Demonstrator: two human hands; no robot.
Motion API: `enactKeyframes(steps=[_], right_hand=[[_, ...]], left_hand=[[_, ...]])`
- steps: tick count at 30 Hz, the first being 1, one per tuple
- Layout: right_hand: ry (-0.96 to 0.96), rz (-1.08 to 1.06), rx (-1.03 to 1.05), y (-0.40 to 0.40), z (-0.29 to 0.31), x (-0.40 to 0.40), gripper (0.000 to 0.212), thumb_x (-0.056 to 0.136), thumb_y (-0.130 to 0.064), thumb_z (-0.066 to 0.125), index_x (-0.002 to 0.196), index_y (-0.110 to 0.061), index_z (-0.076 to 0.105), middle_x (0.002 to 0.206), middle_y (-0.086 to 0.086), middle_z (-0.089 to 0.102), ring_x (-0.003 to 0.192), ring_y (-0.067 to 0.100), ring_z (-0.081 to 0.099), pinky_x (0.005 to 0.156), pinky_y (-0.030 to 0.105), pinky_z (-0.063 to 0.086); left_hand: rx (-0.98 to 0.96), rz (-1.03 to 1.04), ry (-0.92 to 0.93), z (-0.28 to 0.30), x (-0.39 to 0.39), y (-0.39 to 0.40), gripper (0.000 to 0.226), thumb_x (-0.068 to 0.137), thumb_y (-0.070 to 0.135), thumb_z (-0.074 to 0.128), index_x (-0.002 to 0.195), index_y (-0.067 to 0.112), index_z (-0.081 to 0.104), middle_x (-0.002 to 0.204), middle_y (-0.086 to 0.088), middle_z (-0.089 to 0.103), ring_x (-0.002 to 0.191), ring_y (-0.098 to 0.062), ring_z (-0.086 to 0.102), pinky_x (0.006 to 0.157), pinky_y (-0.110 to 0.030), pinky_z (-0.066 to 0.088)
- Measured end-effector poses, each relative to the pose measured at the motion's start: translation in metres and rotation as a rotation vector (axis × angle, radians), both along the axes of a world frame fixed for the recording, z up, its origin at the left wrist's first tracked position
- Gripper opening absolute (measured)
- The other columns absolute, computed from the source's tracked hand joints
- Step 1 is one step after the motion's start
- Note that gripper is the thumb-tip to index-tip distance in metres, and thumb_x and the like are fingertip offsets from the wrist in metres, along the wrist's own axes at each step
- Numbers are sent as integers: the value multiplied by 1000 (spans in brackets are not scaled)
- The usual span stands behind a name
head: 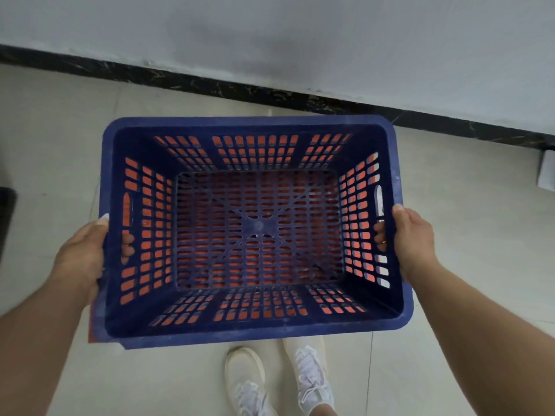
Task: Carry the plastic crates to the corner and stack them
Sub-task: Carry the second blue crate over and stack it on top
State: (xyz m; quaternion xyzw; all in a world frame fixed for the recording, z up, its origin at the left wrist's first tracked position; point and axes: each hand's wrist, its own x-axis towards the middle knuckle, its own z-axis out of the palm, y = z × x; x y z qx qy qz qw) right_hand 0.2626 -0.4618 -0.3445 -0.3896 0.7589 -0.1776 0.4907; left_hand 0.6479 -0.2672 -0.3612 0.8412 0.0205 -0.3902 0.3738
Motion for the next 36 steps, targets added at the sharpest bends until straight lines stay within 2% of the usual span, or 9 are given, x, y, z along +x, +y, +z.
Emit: enactKeyframes(steps=[6,10,15,19,23,25,28,31,36], right_hand=[[-15,-3,-20,-2,21,2,30,100,-25,36,95,-6,59,72,9,59,57,19,50,54,29,45],[-22,28,-26,-6,49,12,30,99,-25,36,97,-6,59,71,8,59,55,19,50,52,29,44],[-35,78,-38,-9,95,28,29,98,-25,36,95,-7,58,69,8,59,53,19,50,50,29,43],[-44,136,-52,-11,143,43,28,98,-23,36,92,-7,57,69,8,58,53,19,49,50,28,43],[-58,214,-57,-12,195,64,30,99,-25,35,88,-9,58,70,9,58,54,20,49,50,30,43],[-70,254,-57,-11,225,77,31,100,-25,35,95,-6,58,70,9,57,54,20,48,50,30,42],[-95,325,-63,-10,274,98,32,101,-24,35,101,-1,58,70,11,55,53,21,47,50,31,41],[-113,421,-75,-8,325,120,32,101,-21,36,104,3,57,71,14,56,53,22,48,49,31,40],[-162,607,-82,2,401,161,35,101,-18,35,109,11,55,69,19,55,48,25,46,45,29,39]], left_hand=[[-37,90,-24,20,-6,9,44,91,46,47,112,12,65,83,-11,65,70,-25,58,76,-43,53],[-51,134,-48,54,-8,12,38,93,43,46,108,14,65,81,-8,65,66,-21,57,70,-37,52],[-48,182,-64,108,-2,23,28,91,44,48,81,24,65,70,-1,65,62,-18,57,69,-36,51],[-71,224,-63,156,5,39,27,91,41,47,90,23,68,68,-1,63,56,-14,55,62,-31,48],[-126,287,-78,210,5,54,25,95,31,44,85,23,65,59,2,61,52,-12,51,56,-28,45],[-159,322,-60,239,8,66,25,94,29,44,93,21,67,54,5,59,51,-12,49,53,-26,44],[-191,385,-51,285,13,89,30,95,29,43,115,20,63,66,-2,56,55,-15,46,53,-29,42],[-216,457,-78,335,13,115,31,100,26,37,120,18,59,74,-8,55,60,-20,46,57,-34,41],[-221,558,-148,422,12,159,34,101,24,36,128,11,54,73,-9,55,59,-20,45,55,-34,37]])
